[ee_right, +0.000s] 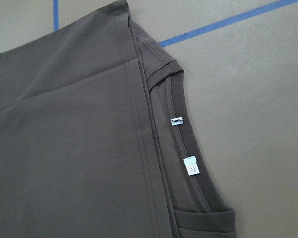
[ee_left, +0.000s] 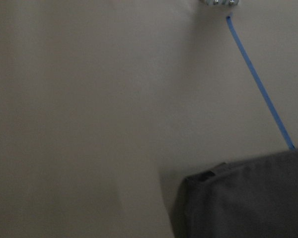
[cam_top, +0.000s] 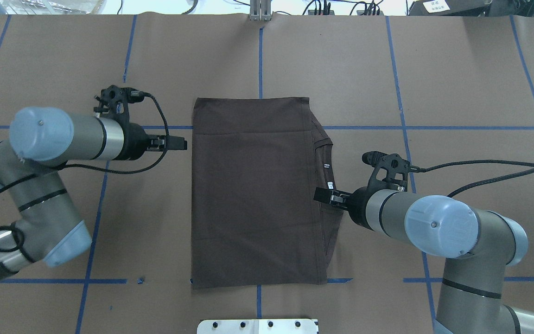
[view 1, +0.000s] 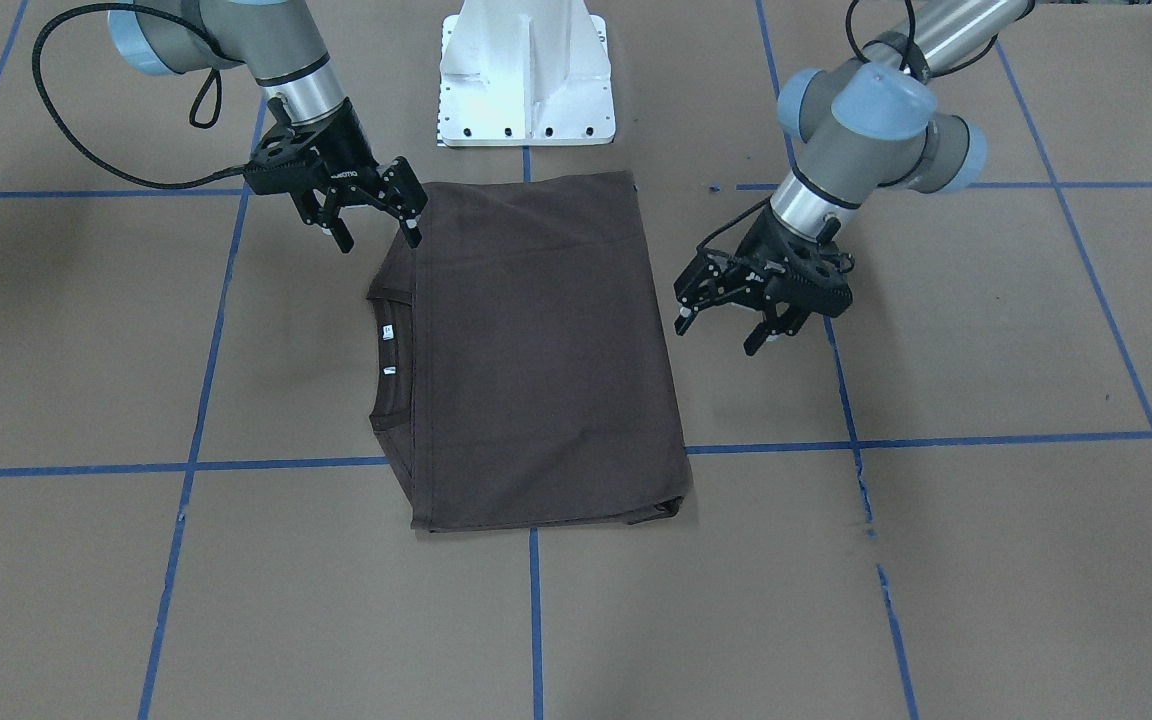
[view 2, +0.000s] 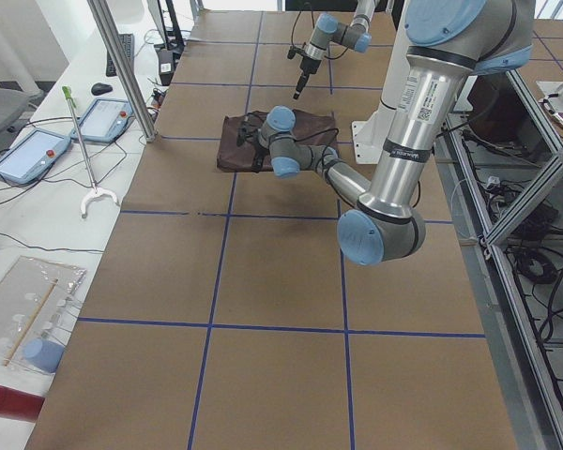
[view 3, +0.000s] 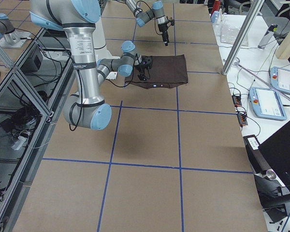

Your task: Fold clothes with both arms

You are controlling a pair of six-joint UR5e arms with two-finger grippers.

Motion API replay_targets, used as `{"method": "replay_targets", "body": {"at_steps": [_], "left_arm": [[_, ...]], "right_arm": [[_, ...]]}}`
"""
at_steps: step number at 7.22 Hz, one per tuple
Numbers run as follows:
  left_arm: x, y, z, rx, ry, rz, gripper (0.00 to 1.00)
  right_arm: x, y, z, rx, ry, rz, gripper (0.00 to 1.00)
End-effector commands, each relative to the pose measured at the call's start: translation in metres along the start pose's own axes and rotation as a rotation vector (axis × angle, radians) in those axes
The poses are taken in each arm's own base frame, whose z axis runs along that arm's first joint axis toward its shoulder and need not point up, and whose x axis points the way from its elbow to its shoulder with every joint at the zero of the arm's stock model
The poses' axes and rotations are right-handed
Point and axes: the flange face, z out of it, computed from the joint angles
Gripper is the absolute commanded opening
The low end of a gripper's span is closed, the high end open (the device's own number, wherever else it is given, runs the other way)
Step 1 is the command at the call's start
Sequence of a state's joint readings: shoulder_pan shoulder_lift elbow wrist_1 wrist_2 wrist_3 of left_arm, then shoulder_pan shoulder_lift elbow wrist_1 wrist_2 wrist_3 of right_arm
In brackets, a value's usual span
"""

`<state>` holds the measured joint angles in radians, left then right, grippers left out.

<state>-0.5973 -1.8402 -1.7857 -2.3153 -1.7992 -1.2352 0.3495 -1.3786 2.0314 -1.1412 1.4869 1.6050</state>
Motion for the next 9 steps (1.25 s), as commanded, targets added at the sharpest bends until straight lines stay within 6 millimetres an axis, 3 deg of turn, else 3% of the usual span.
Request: {"method": "replay_targets", "body": {"at_steps": [1,2,3,6,9], "left_arm": [[0.018,0.102,-0.036,-0.037,0.036,-0.189,0.92],[0.033,0.145,-0.025,-0.019,0.029,-0.299,0.73],[0.042,0.175,-0.013,-0.024,-0.017,-0.334,0.7],[0.079,0.214,0.008,-0.073,-0.088,-0.406,0.69],[0.085,0.247,0.011,-0.093,-0.103,-0.456,0.65]], "right_arm": [[0.001,-0.002,-0.003,0.02,-0.013,0.077,1.0],[0.002,-0.002,-0.003,0.022,-0.011,0.077,1.0],[0.002,-0.002,-0.003,0.023,-0.012,0.077,1.0],[0.002,-0.002,-0.003,0.025,-0.012,0.077,1.0],[0.003,-0.001,-0.002,0.024,-0.009,0.076,1.0]]}}
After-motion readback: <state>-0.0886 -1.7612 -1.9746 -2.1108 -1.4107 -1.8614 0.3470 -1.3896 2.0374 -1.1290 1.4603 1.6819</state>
